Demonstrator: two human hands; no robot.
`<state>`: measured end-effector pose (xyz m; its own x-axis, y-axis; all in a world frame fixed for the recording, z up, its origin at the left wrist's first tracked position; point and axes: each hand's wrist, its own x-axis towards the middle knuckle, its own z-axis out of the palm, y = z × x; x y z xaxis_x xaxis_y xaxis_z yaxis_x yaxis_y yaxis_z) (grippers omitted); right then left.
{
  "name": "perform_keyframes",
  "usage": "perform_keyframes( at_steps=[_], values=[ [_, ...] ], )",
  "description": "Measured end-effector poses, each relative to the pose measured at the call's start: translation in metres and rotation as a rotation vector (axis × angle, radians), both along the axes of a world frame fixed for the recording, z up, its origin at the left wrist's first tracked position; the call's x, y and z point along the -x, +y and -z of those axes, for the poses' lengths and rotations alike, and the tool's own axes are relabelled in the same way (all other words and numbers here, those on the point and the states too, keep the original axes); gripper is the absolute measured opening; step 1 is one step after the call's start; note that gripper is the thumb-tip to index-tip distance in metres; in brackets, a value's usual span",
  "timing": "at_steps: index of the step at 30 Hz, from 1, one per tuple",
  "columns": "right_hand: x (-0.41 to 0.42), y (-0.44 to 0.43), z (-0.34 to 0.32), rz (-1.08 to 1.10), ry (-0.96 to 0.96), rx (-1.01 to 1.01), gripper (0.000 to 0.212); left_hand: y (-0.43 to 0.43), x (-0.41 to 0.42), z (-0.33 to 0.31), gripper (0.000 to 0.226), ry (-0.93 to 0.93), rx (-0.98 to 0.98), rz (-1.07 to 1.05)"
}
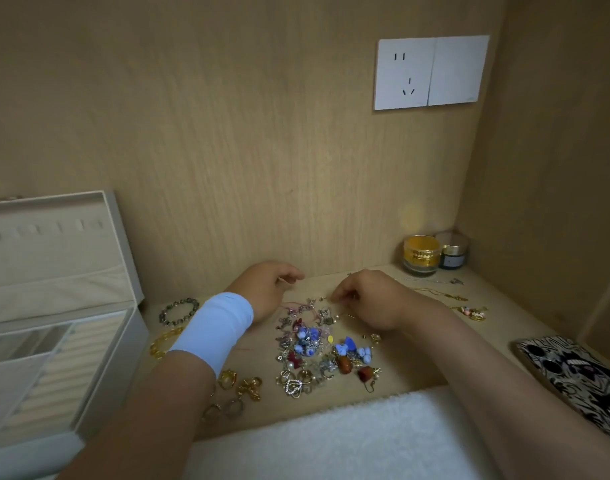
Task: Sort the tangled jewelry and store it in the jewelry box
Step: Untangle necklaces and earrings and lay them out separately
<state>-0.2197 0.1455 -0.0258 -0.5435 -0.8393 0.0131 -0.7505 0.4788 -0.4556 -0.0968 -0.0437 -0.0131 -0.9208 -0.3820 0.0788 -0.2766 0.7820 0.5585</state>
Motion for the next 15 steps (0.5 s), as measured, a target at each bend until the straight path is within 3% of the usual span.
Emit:
perform_keyframes(
  at_steps=[10,15],
  values=[
    [-0.022,-0.023,-0.017,0.000,0.047,0.026,0.025,-0.014,-0.052,-0.009,0.022,-0.151,0.105,-0.092],
    [-0.035,-0.043,-0.028,-0.112,-0.022,-0.130,0.012,-0.005,-0.065,-0.004,0.017,-0.134,0.074,-0.051]
  ],
)
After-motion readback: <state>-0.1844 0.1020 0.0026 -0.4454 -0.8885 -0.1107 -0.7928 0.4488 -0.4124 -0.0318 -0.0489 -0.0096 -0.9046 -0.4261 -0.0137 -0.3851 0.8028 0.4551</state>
